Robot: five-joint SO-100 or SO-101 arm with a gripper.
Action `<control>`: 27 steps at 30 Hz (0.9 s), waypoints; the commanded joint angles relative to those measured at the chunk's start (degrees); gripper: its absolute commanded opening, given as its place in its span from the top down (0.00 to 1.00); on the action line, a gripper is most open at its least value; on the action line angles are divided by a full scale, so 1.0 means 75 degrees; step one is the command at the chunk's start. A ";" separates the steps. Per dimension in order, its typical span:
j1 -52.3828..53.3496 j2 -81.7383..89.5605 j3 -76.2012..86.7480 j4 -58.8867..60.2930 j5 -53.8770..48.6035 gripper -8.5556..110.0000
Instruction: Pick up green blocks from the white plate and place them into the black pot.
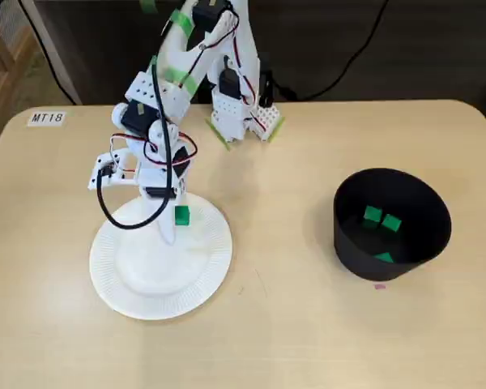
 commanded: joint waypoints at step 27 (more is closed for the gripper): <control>-0.0445 0.2074 -0.1383 -0.1969 0.1641 0.95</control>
